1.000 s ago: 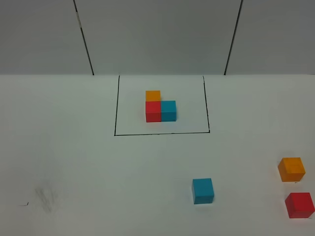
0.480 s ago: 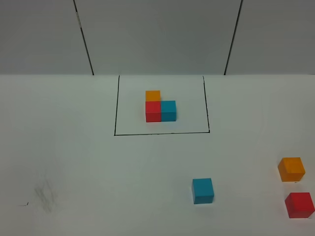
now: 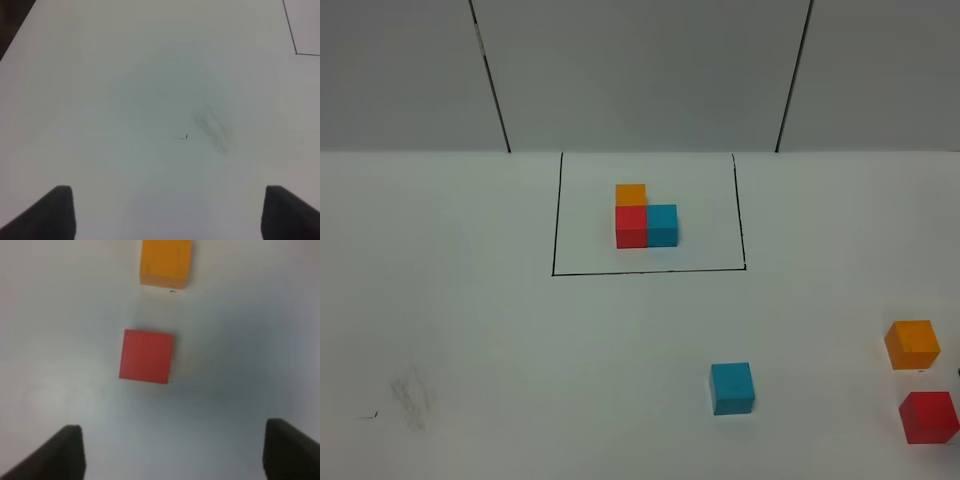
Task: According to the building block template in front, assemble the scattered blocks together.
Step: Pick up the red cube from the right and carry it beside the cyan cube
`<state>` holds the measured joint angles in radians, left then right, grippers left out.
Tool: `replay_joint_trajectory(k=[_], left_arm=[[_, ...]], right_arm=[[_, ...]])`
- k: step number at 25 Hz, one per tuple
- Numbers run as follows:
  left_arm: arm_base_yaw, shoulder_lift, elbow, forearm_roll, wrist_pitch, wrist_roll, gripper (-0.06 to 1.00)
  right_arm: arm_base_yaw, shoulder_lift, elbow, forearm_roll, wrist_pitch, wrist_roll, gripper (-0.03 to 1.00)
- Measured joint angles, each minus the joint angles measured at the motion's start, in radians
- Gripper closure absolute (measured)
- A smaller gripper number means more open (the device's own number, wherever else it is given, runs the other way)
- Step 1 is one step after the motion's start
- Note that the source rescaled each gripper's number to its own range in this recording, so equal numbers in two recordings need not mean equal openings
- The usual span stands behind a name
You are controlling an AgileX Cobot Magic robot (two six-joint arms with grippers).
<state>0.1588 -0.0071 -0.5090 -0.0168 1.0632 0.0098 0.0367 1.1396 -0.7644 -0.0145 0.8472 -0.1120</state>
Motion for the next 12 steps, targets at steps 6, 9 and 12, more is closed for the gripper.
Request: replay_joint_trajectory(k=[6,9,12], left_arm=[[0.000,0.000,0.000,0.000,0.000,0.000,-0.05],[0.000,0.000,0.000,0.000,0.000,0.000,-0.05],[0.000,0.000,0.000,0.000,0.000,0.000,-0.05]], right_arm=[[0.001,0.150,-0.073,0.081,-0.009,0.027,0.22],[0.001,0.206,-0.077,0.084,-0.009,0.055,0.22],[0.001,0.256,-0.077,0.084,-0.010,0.066,0.22]])
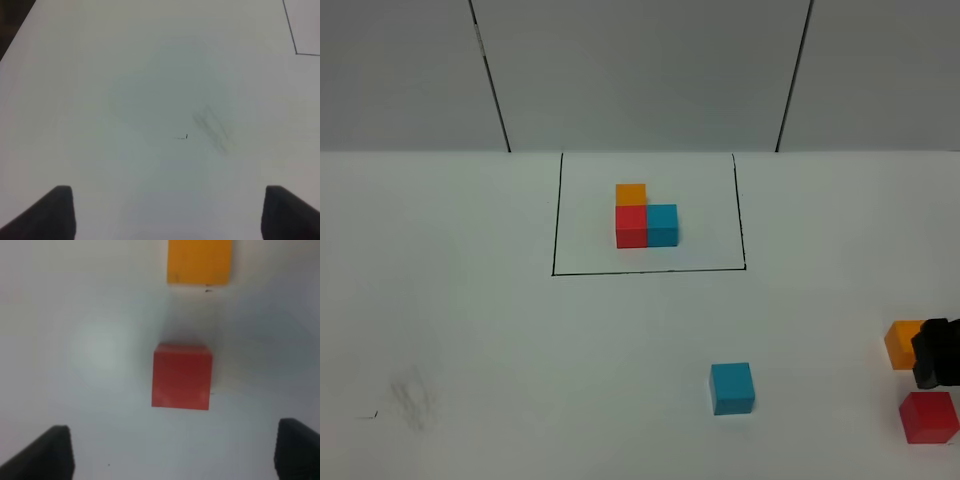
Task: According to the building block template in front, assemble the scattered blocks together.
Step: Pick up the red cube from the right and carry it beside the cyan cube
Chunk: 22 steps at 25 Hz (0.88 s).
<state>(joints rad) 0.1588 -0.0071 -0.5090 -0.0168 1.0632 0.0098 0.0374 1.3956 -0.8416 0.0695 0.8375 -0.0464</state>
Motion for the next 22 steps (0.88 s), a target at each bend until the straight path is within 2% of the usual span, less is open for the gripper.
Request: replay_joint_trajectory(k=[5,12,22], left_arm=[[0.000,0.000,0.000,0.000,0.000,0.000,-0.05],[0.000,0.000,0.000,0.000,0.001,0.000,-0.05],[0.000,0.000,0.000,0.000,0.001,0.000,-0.05]], right_arm=[[0.000,0.057,0.000,0.000,-0.012,0.009,0.22],[0.000,0.139,0.009,0.000,-0.101,0.014,0.22],[0.000,0.229,0.029,-0.017,-0.156,0.028,0.22]])
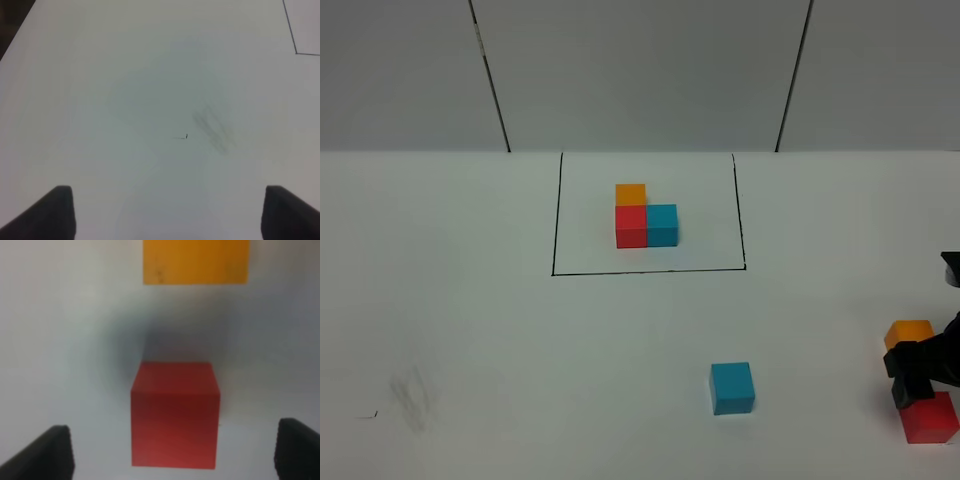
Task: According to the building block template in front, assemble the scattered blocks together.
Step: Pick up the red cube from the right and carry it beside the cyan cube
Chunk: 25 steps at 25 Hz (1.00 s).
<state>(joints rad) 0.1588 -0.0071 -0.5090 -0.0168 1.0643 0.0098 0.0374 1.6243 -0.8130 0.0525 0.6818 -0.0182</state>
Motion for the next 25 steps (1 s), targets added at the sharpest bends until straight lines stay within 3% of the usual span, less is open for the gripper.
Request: replay_joint_trajectory(k=[25], left_arm=[[0.000,0.000,0.000,0.000,0.000,0.000,-0.05]], right_arm=[[0.000,0.094,0.038,-0.001,-0.107,0.028,0.24]])
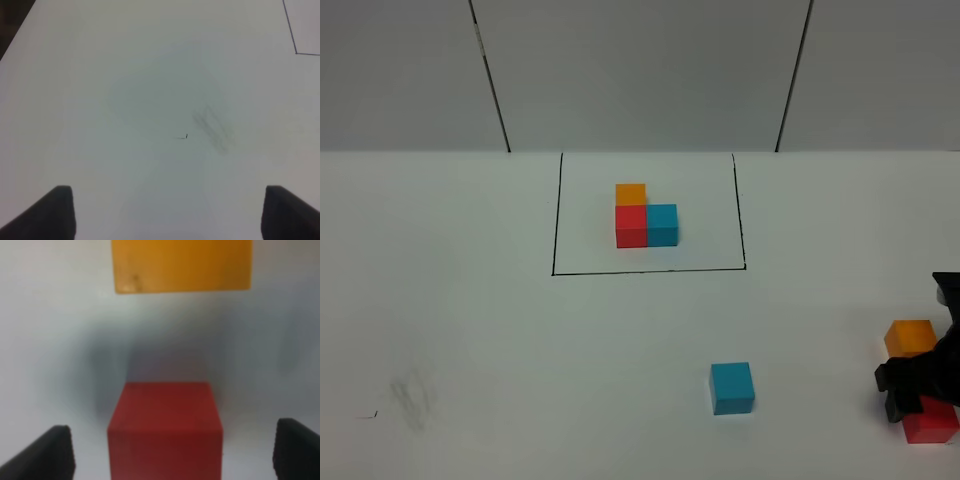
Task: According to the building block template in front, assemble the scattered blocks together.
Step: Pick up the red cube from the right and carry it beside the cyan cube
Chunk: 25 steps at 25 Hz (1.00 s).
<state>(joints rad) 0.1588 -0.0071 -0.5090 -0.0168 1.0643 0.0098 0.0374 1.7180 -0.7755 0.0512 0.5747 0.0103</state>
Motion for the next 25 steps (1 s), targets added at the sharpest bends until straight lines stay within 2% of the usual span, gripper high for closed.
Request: replay_joint_trajectory(k=[6,9,11,13,14,20,25], left_arm=[[0.000,0.000,0.000,-0.001,0.000,0.000,-0.05],[0.000,0.000,0.000,-0.001,0.000,0.000,-0.05],[0.000,0.000,0.000,-0.001,0.000,0.000,-0.05],[0.000,0.000,0.000,-0.001,0.000,0.000,-0.05],[0.000,0.000,0.000,-0.001,0.000,0.000,-0.05],[0.000,0.000,0.000,-0.001,0.000,0.000,-0.05],[0.000,0.000,0.000,-0.001,0.000,0.000,-0.05]], right_arm=[[0.000,0.042,0.000,0.009,-0.021,0.000,0.24],[0.000,0.046,0.001,0.009,-0.031,-0.002,0.32],[0.000,0.046,0.002,0.010,-0.032,-0.004,0.46],[0.000,0.046,0.002,0.010,-0.031,-0.004,0.68],[0.000,0.046,0.002,0.010,-0.030,-0.004,0.73],[0.000,0.044,0.002,0.010,-0.005,-0.004,0.73],[0.000,-0.046,0.003,0.012,0.099,-0.034,0.73]])
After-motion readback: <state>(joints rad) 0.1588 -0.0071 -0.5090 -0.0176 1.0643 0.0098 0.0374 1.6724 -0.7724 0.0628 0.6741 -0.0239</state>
